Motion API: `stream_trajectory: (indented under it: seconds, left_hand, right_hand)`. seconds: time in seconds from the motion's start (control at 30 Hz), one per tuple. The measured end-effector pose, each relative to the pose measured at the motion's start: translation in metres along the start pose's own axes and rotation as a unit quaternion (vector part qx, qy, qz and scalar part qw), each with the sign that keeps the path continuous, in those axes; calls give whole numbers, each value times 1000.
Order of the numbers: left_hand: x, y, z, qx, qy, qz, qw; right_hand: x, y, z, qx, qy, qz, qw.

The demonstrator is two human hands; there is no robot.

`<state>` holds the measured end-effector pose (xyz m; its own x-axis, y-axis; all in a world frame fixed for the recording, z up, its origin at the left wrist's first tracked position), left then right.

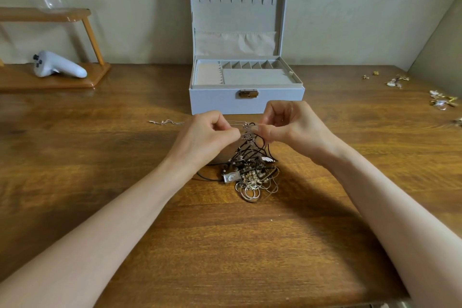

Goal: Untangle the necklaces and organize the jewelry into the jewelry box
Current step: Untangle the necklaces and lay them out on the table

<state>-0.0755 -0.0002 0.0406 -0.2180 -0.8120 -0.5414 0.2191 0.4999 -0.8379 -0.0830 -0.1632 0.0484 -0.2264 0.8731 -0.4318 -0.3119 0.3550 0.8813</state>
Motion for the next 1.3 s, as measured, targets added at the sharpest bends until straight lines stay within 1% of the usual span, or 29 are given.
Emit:
stream_trajectory:
  seconds: [0.17, 0.27, 0.4, 0.47, 0.6, 0.7, 0.8, 0.9, 0.97, 1.03, 1.1, 1.23, 1.3]
  left_hand:
    - [1, 7, 1, -56, 47, -138, 988]
    - [1, 10, 2, -61, 79, -191, 976]
    - [1, 10, 3, -32, 125, -228, 965]
    - [2, 10, 3, -20, 149, -236, 960]
    - [4, 9, 3, -2, 150, -228, 962]
    - [3, 9, 3, 6, 120, -195, 973]
    - [3, 7, 4, 32, 87, -160, 983]
    - [3, 3, 4, 90, 59, -60, 992]
    - [3, 0, 3, 133, 25, 25, 991]
    - [1, -4, 1, 183, -21, 112, 976]
    - [0, -6, -1, 216, -50, 186, 957]
    - [-2, -8, -2, 259, -72, 295, 917]
    - [-2, -10, -4, 275, -88, 327, 900]
  right_hand:
    - [-1, 1, 2, -10, 7, -14, 1000]
    - [0, -1, 2, -17, 28, 0, 999]
    - [-1, -3, 3, -2, 54, 45, 998]
    - [1, -4, 3, 6, 65, 48, 997]
    - [7, -3, 3, 5, 59, 27, 998]
    - [6, -5, 4, 10, 41, 35, 999]
    - [5, -4, 4, 17, 45, 33, 998]
    - [4, -2, 3, 29, 58, 26, 998]
    - [5, -1, 3, 34, 64, 24, 997]
    - [5, -2, 3, 38, 64, 28, 997]
    - [6, -4, 3, 38, 58, 33, 997]
    - [10, -6, 3, 35, 49, 38, 997]
    - [10, -6, 4, 35, 51, 41, 997]
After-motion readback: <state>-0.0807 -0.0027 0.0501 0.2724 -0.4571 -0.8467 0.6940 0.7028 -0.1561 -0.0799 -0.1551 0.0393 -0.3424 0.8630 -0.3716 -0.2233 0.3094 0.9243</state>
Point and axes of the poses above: each hand's wrist, its own z-axis towards the middle knuckle, its own x-axis out of the palm, y = z × x, the point moved 4 cm from there along z, towards the middle knuckle, and after that the axes turned 8 degrees about y, right-handed, at the moved point
